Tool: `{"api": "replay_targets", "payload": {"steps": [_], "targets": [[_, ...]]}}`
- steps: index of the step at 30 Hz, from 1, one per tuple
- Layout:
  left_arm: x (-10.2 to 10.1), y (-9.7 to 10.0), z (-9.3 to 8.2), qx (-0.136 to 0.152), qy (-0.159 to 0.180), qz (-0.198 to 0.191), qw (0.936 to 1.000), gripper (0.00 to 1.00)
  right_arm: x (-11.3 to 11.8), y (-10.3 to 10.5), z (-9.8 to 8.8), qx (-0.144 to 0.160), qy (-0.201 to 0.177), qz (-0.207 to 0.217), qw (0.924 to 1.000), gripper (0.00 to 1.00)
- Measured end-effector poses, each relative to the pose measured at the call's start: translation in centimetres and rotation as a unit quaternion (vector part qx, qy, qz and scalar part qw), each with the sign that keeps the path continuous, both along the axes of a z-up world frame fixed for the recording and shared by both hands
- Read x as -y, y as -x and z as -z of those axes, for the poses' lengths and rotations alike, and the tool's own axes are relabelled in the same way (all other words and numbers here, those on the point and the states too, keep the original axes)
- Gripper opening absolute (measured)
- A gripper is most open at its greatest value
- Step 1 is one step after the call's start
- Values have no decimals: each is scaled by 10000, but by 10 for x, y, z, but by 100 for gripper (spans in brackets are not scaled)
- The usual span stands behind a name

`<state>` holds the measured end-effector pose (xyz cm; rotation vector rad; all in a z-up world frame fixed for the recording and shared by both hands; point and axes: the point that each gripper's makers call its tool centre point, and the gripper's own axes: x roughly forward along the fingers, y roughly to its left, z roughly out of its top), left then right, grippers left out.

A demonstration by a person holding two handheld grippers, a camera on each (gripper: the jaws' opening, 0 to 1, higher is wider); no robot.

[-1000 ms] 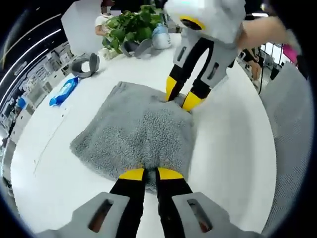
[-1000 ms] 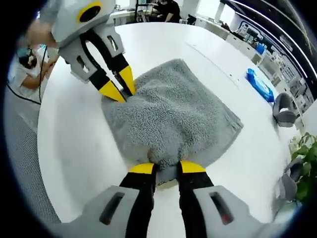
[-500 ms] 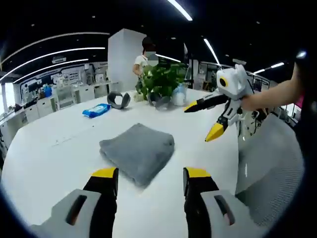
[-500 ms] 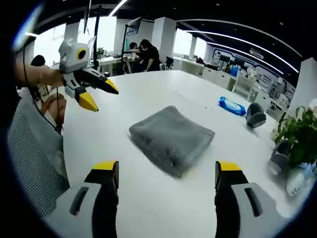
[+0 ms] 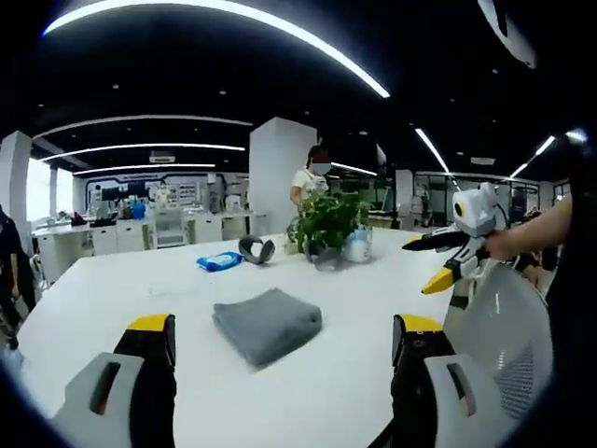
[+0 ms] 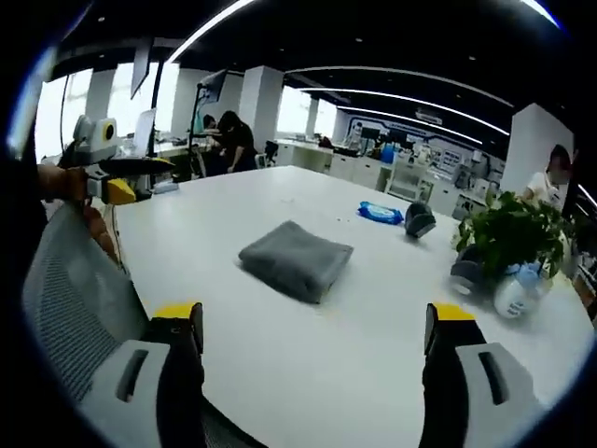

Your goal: Fold the towel on the table until its edges align and the towel forms a compact rectangular stack.

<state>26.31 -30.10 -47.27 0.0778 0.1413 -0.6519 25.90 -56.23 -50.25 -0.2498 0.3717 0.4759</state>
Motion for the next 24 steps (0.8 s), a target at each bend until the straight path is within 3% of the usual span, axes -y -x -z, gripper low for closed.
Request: {"api": "replay_targets", "payload": {"steps": [3, 6, 7, 11, 16, 24], "targets": [[5, 7, 8, -5, -38, -31, 10000, 99, 0, 5, 5, 82, -72, 111, 9999, 99], [4, 6, 13, 58, -377, 31, 9993, 98, 0, 2, 6, 236, 405, 10, 9989, 99], [3, 3, 14, 74, -405, 7, 9991, 98, 5, -1, 10, 255, 379, -21, 9990, 99], [6, 6, 14, 9, -254, 121, 9996, 98, 2, 4, 21, 126, 517, -133, 9985, 99], [13, 12, 20, 3, -476, 287, 9985, 98, -2, 9, 29, 69, 855, -326, 9958, 96], [10, 12, 23, -26, -564, 223, 9982, 98, -2, 11, 23, 60, 707, -197, 9973, 96]]}}
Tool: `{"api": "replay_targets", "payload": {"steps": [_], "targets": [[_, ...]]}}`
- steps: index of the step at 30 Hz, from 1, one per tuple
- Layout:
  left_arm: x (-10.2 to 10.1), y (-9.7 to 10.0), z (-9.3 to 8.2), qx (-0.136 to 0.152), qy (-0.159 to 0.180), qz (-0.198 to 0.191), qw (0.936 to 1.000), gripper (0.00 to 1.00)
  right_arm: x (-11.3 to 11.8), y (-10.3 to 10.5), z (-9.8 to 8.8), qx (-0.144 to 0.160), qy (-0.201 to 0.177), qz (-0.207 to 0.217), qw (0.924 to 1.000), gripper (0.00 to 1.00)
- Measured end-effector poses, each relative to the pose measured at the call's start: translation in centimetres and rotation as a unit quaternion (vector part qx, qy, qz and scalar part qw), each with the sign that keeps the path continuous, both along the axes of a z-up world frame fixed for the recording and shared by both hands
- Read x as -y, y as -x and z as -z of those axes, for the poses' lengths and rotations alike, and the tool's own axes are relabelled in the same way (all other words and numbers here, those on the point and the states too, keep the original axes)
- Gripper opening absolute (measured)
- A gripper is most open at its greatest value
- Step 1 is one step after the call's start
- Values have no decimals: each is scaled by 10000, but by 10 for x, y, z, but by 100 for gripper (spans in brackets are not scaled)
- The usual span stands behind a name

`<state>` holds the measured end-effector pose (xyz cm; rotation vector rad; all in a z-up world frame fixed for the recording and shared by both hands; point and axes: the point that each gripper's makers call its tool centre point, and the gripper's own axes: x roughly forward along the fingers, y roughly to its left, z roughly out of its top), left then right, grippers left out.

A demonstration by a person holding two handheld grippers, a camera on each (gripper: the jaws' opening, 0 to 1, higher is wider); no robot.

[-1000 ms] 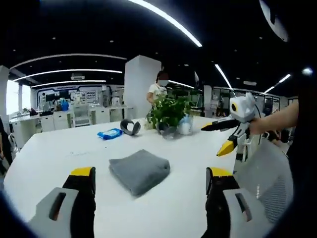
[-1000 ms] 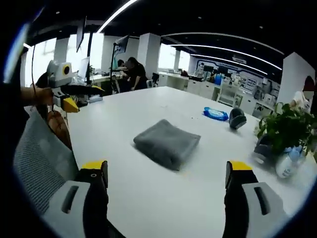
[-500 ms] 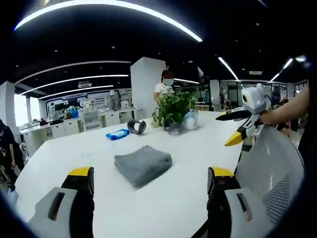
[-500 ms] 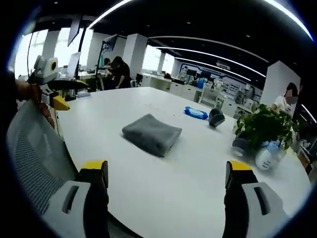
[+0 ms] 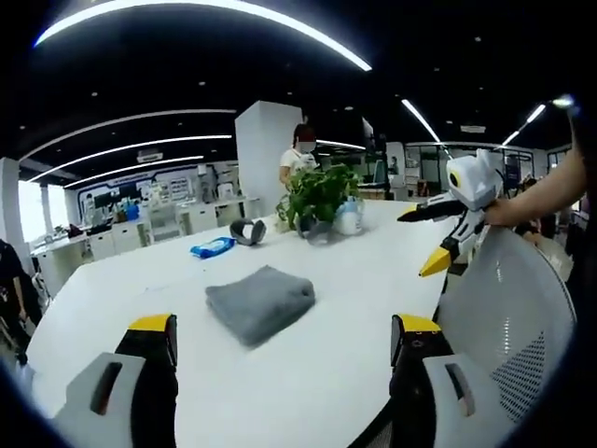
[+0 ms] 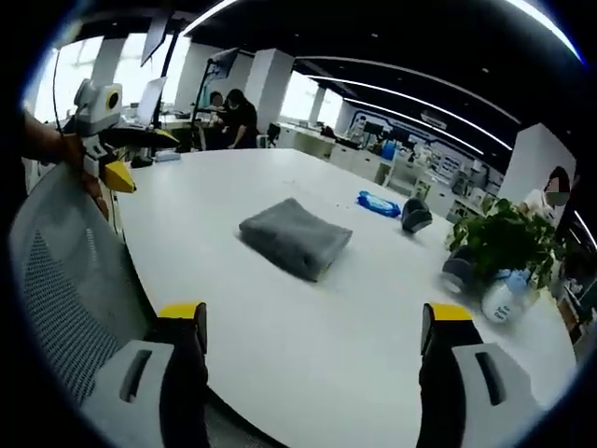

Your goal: Fold the towel on the table until its edges align and the towel forms a compact rectangular stack.

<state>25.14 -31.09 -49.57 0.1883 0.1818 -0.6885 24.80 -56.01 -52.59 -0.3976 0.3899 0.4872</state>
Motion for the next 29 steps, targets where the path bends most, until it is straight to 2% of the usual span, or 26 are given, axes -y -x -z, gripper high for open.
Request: {"api": "replay_targets", "payload": {"steps": [5, 8, 14, 17, 20, 22, 25, 29], "targets": [[-1, 0, 2, 0, -128, 7, 9999, 98, -9, 4, -8, 74, -18, -71, 9999, 95], [-2, -1, 5, -7, -254, -27, 9997, 98, -14, 5, -8, 21, -39, -137, 9999, 95], [-7, -3, 4, 6, -211, -191, 9996, 98, -23, 9, -9, -50, -180, -346, 9992, 94], [-11, -4, 10, -66, -407, -293, 9987, 97, -28, 12, -8, -163, -255, -462, 9985, 94], [-5, 0, 14, -211, -373, -140, 9990, 96, -31, 15, -9, -171, -286, -557, 9979, 94], [-1, 1, 14, -198, -393, -38, 9990, 96, -33, 15, -13, -104, -350, -608, 9975, 93], [8, 5, 16, -2, -858, 221, 9961, 96, -27, 11, -14, -94, -497, -591, 9970, 92], [13, 8, 24, -105, -1057, 321, 9938, 96, -24, 11, -14, -208, -695, -567, 9958, 89]]}}
